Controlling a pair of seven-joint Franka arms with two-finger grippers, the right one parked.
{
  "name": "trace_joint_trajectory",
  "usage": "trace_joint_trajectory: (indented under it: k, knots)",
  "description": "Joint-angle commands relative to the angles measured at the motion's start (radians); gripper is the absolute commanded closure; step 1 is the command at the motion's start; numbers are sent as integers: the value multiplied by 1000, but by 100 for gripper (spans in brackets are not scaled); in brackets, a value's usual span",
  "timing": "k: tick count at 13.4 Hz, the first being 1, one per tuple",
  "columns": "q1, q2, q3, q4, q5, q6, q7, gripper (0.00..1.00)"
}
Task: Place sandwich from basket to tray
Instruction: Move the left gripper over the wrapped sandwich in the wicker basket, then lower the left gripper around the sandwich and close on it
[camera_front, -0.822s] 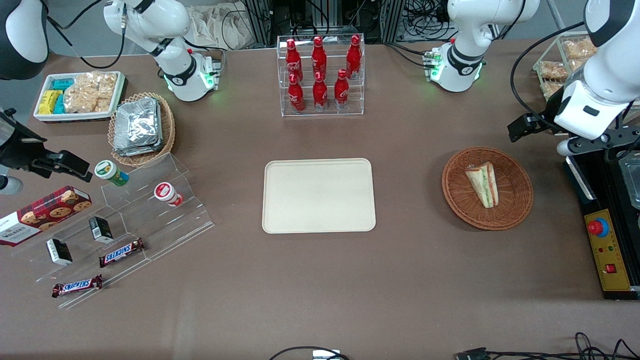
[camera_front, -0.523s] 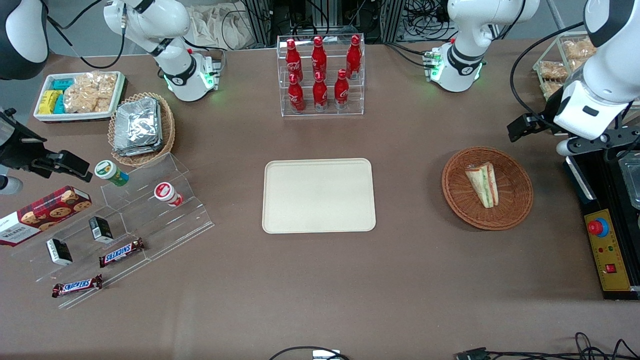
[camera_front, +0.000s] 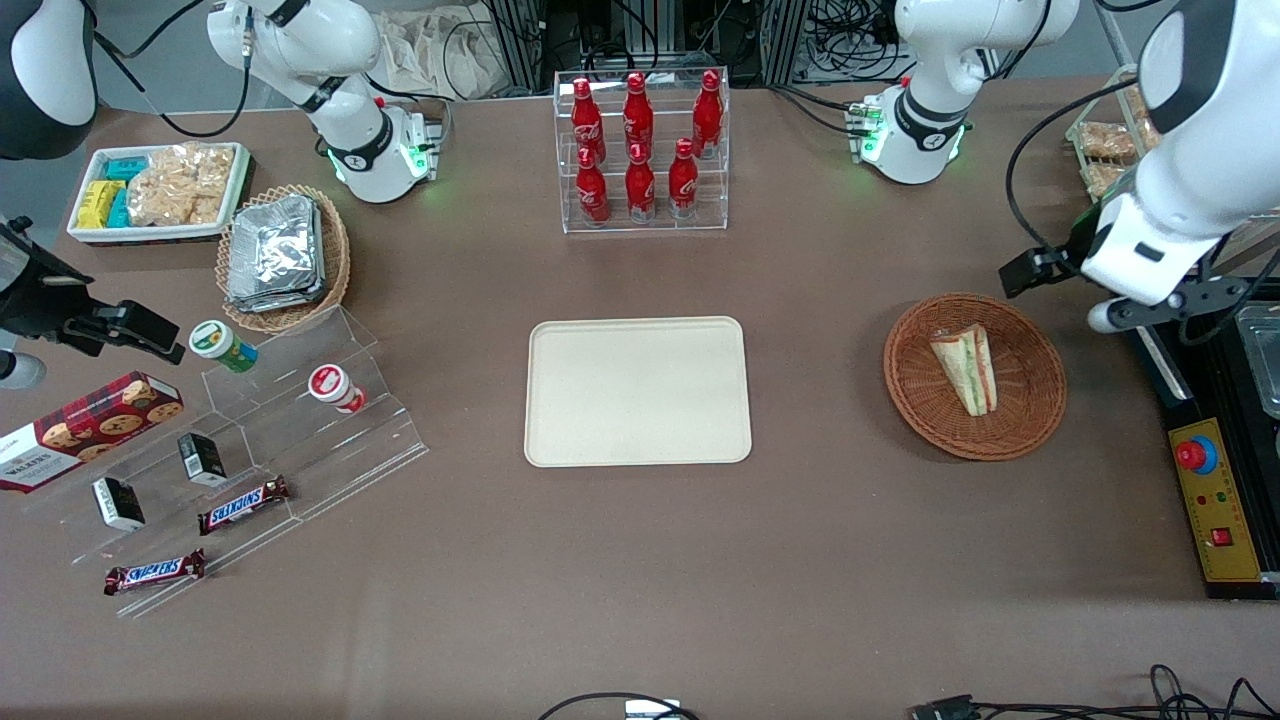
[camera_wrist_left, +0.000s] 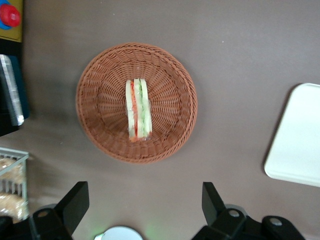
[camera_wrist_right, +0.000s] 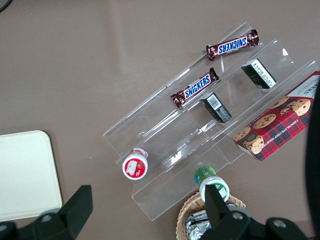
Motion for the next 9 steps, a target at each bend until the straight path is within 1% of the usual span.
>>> trace_joint_trajectory:
  k: [1,3,6,9]
  knots:
    - [7,-65,3,-222,8,192,-34,0]
    - [10,-55,17,-324,10,333,-34,0]
    - [10,14,40,-379,13,433,-34,0]
    - [10,82,61,-462,42,615,-34,0]
